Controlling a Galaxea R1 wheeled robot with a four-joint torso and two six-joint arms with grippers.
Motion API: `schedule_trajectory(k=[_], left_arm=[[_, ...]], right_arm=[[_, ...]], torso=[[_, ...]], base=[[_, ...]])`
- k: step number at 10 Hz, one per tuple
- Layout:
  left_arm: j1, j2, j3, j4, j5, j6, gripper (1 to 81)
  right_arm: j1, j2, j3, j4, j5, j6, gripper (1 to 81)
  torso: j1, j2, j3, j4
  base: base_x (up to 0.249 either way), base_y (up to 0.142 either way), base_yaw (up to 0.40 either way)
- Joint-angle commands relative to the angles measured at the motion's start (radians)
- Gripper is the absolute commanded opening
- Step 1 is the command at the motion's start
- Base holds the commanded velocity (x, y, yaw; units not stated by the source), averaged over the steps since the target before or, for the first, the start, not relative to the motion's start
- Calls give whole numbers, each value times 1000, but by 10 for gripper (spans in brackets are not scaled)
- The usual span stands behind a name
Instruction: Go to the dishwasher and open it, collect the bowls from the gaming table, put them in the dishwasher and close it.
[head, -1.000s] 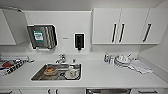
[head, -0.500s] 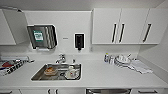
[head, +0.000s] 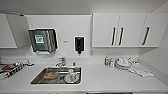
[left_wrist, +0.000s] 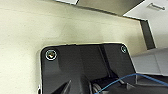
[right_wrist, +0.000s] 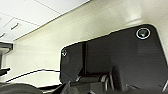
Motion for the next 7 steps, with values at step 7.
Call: schedule_trajectory(k=[7], left_arm=[[0,-325,439,47,-109,6,811]], right_arm=[[156,-324,336,111,-42,8,811]], torso=[[198,-312,1,0]], base=[[0,0,0]])
